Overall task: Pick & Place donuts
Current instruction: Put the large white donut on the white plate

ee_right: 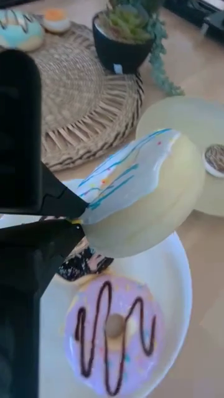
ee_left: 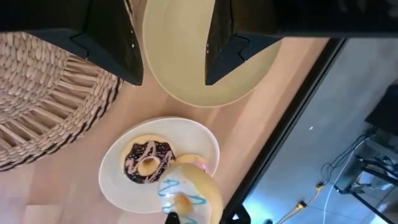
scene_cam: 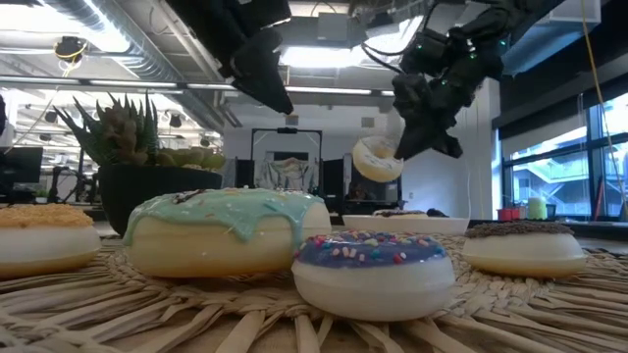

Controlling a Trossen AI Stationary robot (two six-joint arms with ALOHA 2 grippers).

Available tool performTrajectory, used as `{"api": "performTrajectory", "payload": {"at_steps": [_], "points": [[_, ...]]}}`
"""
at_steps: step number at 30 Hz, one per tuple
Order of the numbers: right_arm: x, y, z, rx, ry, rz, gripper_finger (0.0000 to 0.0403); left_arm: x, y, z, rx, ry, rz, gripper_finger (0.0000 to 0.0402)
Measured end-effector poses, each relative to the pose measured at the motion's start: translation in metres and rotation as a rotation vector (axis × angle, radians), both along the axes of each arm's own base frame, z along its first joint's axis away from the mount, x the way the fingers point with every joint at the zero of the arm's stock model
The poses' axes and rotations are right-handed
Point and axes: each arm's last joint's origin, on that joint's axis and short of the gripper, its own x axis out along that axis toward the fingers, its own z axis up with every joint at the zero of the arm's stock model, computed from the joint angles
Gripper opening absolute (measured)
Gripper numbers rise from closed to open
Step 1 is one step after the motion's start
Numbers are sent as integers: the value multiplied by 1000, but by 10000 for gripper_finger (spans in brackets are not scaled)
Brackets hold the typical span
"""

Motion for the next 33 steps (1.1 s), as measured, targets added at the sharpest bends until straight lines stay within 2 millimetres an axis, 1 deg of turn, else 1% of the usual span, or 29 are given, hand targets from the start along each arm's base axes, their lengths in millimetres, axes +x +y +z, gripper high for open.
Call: {"api": "performTrajectory", "payload": {"at_steps": [3,5,10,14,17,19,23,28,33], "points": [[9,-6,11,-3,22,27,10,0,3,0,0,0,9,167],[15,-9,14,17,73,39,10,0,3,0,-2,-2,11,165],[30,-19,18,86,245,95,10,0,2,0,-13,-3,3,166],[40,-33,16,179,360,99,10,1,1,-1,-41,-2,-19,168],[47,-42,10,272,423,84,11,1,1,-1,-65,1,-42,168],[52,-47,5,294,447,79,13,1,-1,-1,-82,0,-53,167],[62,-53,-4,306,461,81,18,1,-3,-2,-111,-2,-71,165],[67,-57,-17,322,486,80,16,1,-3,-2,-112,1,-73,168],[71,-61,-20,293,460,76,18,0,-3,-2,-111,7,-73,168]]}}
